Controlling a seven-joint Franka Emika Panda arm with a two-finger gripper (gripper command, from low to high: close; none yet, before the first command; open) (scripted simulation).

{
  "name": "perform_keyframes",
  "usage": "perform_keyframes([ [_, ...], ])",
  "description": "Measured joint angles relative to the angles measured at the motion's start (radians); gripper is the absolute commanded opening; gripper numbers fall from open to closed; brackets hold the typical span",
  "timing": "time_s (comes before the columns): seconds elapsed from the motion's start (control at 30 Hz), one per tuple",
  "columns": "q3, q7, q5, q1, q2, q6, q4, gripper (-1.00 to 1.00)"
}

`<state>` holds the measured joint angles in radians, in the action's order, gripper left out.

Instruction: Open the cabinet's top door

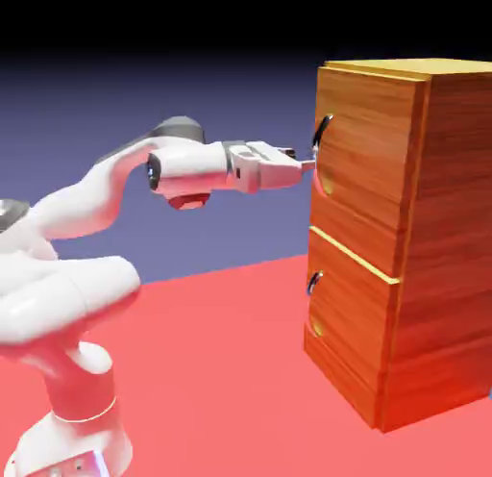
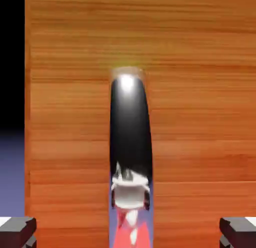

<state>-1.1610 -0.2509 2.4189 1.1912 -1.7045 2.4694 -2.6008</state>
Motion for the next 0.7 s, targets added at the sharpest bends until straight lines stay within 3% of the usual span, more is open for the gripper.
perform_keyframes([
  [0.03, -0.004, -0.005, 0.013, 0.024, 0.004, -0.005, 0.018, -1.0],
  [0.1, -0.004, -0.005, 0.013, 0.024, 0.004, -0.005, 0.018, -1.0],
  [0.4, 0.168, -0.225, 0.043, -0.087, 0.023, -0.397, -0.238, -1.0],
  [0.7, 0.403, -0.392, -0.096, -0.047, 0.115, -0.789, -0.372, -1.0],
])
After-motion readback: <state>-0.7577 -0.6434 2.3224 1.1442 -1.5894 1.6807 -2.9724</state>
